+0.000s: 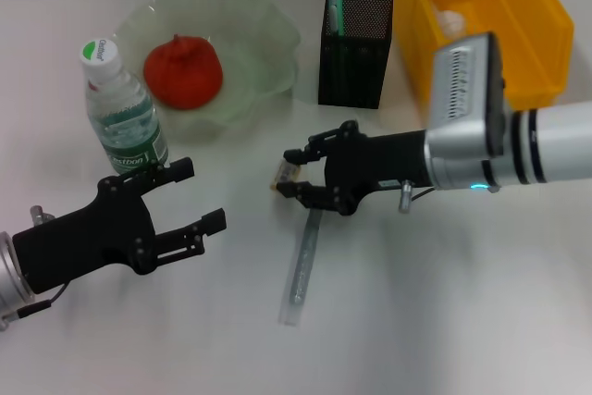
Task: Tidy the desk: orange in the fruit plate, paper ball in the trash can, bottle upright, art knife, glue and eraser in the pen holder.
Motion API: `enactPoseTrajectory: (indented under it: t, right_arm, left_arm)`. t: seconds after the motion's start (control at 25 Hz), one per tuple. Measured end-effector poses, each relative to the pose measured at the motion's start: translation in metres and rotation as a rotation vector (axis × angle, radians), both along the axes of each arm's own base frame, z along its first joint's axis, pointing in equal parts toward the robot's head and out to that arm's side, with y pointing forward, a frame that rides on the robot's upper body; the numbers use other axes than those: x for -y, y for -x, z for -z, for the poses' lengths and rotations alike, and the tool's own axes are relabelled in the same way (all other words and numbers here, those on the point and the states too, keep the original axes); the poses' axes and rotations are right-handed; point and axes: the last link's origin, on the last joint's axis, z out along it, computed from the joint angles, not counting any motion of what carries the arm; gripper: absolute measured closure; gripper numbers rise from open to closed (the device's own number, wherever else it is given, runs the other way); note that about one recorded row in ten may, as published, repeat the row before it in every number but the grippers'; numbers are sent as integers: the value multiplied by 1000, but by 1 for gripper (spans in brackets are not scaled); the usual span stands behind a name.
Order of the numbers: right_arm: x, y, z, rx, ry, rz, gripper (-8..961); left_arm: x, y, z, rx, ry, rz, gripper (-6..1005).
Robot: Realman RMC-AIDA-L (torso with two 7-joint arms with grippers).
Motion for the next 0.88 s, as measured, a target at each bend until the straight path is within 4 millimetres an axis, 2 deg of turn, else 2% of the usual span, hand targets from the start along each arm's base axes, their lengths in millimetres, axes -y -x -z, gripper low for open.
enactPoseTrajectory:
  t: [0.44, 0.88]
  right_arm:
    - [13, -8, -29, -259, -203, -50, 562]
    - [-8, -17, -55, -412, -501, 68, 563]
  left_arm:
    - [-1, 2, -4, 12, -11, -18, 155]
    - [-2, 1, -5, 16, -11, -20, 155]
